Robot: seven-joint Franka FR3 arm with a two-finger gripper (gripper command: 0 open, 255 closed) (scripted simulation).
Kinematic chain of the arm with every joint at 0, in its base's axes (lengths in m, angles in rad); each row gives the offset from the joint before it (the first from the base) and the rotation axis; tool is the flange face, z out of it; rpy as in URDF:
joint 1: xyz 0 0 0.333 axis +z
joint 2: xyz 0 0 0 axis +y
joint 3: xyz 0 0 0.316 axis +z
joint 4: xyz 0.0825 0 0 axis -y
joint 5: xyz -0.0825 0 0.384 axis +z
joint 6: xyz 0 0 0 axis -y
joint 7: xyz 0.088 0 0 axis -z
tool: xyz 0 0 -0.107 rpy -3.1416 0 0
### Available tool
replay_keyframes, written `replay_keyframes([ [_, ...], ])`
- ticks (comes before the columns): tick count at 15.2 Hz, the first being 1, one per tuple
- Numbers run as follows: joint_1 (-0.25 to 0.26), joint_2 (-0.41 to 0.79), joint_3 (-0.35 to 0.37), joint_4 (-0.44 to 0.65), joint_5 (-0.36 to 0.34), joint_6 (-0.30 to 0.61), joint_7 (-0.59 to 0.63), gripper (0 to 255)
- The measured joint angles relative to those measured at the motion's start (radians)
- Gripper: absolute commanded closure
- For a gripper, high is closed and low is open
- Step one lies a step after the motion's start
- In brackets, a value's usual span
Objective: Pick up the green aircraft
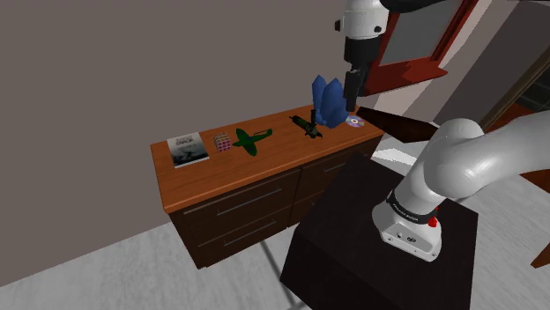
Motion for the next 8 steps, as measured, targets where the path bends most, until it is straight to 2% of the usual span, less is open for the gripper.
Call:
replay_keyframes([
  [3,0.000,0.036,-0.011,0.001,-0.013,0.029,-0.028,0],
  [8,-0.005,0.196,-0.056,0.018,-0.066,0.156,-0.145,0],
])
